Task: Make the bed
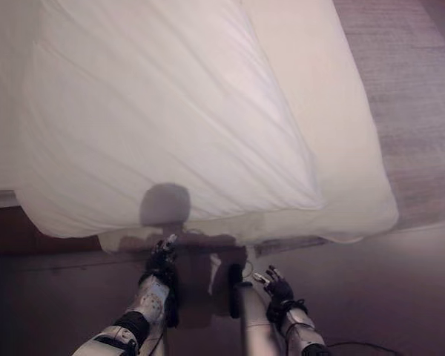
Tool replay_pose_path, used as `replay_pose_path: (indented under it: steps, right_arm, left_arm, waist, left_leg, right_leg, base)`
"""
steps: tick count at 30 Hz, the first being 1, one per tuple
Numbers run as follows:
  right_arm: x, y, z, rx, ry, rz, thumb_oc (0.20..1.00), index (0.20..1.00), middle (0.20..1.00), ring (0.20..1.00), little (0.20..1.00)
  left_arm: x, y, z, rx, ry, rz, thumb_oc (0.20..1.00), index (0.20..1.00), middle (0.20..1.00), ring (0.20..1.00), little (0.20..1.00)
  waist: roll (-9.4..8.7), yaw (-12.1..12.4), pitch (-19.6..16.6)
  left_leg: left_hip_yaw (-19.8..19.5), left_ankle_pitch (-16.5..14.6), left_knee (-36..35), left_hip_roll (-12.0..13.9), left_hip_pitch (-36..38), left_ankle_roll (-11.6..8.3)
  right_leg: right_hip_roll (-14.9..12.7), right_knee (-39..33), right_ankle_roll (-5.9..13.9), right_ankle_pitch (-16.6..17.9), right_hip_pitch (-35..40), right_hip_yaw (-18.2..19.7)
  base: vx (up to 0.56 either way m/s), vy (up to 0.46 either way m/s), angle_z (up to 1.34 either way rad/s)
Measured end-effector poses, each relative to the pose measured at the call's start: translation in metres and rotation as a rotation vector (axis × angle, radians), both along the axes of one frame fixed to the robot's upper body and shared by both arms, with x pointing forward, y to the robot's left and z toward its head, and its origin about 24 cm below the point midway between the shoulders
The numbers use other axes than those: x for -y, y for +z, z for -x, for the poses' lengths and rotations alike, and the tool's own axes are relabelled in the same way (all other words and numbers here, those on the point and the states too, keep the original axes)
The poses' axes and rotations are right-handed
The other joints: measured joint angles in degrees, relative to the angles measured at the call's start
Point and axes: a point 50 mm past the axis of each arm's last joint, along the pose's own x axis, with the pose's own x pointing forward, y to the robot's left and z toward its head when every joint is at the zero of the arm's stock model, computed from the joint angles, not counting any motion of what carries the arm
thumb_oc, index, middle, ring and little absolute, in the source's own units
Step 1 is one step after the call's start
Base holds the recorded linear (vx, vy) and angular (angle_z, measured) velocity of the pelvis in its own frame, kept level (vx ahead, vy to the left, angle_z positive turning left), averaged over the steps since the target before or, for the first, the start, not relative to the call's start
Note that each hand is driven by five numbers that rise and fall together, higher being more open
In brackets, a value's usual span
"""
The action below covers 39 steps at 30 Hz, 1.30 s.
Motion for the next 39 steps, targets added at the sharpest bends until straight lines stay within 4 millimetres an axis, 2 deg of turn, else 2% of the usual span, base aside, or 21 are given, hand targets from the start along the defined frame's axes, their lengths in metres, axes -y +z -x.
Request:
replay_pose_path:
  steps: [7, 9, 12, 15, 17, 26, 34, 38, 39]
  right_arm:
    - [-0.007, 0.007, -0.004, 0.040, 0.020, -0.006, 1.000, 1.000, 1.000, 1.000, 1.000]
    - [-0.010, 0.011, -0.006, 0.062, 0.031, -0.010, 1.000, 1.000, 1.000, 1.000, 1.000]
    - [-0.014, 0.015, -0.008, 0.078, 0.047, -0.010, 1.000, 1.000, 1.000, 1.000, 1.000]
    - [-0.018, 0.018, -0.010, 0.093, 0.062, -0.014, 1.000, 1.000, 1.000, 1.000, 1.000]
    - [-0.018, 0.018, -0.010, 0.094, 0.066, -0.013, 1.000, 1.000, 1.000, 1.000, 1.000]
    - [-0.021, 0.016, -0.004, 0.092, 0.078, -0.017, 1.000, 1.000, 1.000, 1.000, 1.000]
    - [-0.020, 0.009, 0.004, 0.061, 0.059, -0.017, 1.000, 1.000, 1.000, 1.000, 1.000]
    - [-0.022, 0.009, 0.004, 0.062, 0.060, -0.022, 1.000, 1.000, 1.000, 1.000, 1.000]
    - [-0.023, 0.009, 0.004, 0.062, 0.060, -0.025, 1.000, 1.000, 1.000, 1.000, 1.000]
  left_arm:
    - [-0.010, 0.018, -0.014, 0.072, 0.149, 0.166, 1.000, 1.000, 1.000, 1.000, 1.000]
    - [-0.010, 0.026, -0.019, 0.100, 0.165, 0.194, 1.000, 1.000, 1.000, 1.000, 1.000]
    - [-0.009, 0.039, -0.028, 0.141, 0.185, 0.225, 1.000, 1.000, 1.000, 1.000, 1.000]
    - [-0.005, 0.065, -0.043, 0.210, 0.213, 0.286, 1.000, 1.000, 1.000, 1.000, 1.000]
    - [-0.009, 0.075, -0.048, 0.238, 0.240, 0.308, 1.000, 1.000, 1.000, 1.000, 1.000]
    - [-0.014, 0.083, -0.050, 0.273, 0.277, 0.349, 1.000, 1.000, 1.000, 1.000, 1.000]
    - [-0.011, 0.101, -0.050, 0.426, 0.234, 0.380, 1.000, 1.000, 1.000, 1.000, 1.000]
    - [-0.010, 0.100, -0.048, 0.458, 0.216, 0.394, 1.000, 1.000, 1.000, 1.000, 1.000]
    - [-0.010, 0.099, -0.045, 0.475, 0.208, 0.398, 0.884, 0.884, 0.884, 0.884, 0.884]
  waist:
    - [-0.16, -0.2, 0.2]
    - [-0.35, -1.1, 0.3]
    - [-1.01, -1.7, 0.6]
    - [-2.10, -2.4, 1.2]
    - [-2.24, -3.0, 1.2]
    - [-2.25, -3.4, 1.2]
    - [-2.25, -3.2, 1.2]
    - [-2.25, -3.1, 1.2]
    - [-2.25, -3.1, 1.2]
  left_leg:
    - [0.3, 0.0, -0.2, 0.0, -1.0, -0.01]
    - [0.4, 0.0, -0.4, 0.0, -1.1, 0.00]
    - [1.0, 0.0, -0.5, 0.1, -1.0, 0.15]
    - [1.5, -0.2, -0.4, 0.3, -1.1, 0.08]
    - [1.4, -0.4, -0.2, 0.4, -1.5, 0.04]
    - [1.7, -1.0, 0.4, 1.0, -1.9, -0.25]
    - [1.7, -0.9, 0.4, 1.0, -2.0, -0.25]
    - [1.7, -0.9, 0.5, 0.9, -2.0, -0.18]
    - [1.7, -0.9, 0.4, 0.9, -2.0, -0.17]
  right_leg:
    - [0.2, -0.3, 0.02, 0.3, -1.3, 0.4]
    - [0.2, -1.0, 0.00, 0.5, -1.4, 0.6]
    - [0.5, -1.1, -0.02, 0.5, -1.5, 1.0]
    - [0.6, -1.1, -0.02, 0.5, -1.9, 1.4]
    - [0.6, -1.1, -0.02, 0.5, -2.1, 1.4]
    - [1.1, -1.0, -0.04, 0.5, -2.7, 1.8]
    - [1.1, -0.7, -0.07, 0.5, -3.0, 1.8]
    - [0.9, -0.6, -0.07, 0.5, -3.0, 1.8]
    - [0.9, -0.6, -0.07, 0.5, -3.0, 1.8]
  base:
    - [0.01, 0.039, -0.03]
    - [0.01, 0.015, -0.05]
    - [0.00, -0.005, -0.09]
    - [0.01, -0.002, -0.06]
    - [0.00, 0.000, 0.00]
    - [0.02, -0.010, -0.05]
    - [0.00, -0.006, -0.01]
    - [0.00, 0.000, 0.00]
    - [0.00, 0.000, 0.00]
